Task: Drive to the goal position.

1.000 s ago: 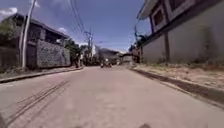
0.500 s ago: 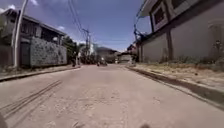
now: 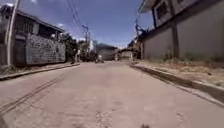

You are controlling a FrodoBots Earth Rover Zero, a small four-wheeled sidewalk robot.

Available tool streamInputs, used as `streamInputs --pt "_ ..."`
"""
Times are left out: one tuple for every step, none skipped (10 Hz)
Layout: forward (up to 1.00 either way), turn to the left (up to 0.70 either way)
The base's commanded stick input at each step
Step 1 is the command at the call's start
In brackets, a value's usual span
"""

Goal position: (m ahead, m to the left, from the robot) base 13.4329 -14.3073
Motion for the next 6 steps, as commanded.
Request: streamInputs --pt "1.00 0.00" --pt "1.00 0.00" --pt "1.00 0.00" --pt "1.00 0.00" --pt "1.00 0.00" --pt "1.00 0.00"
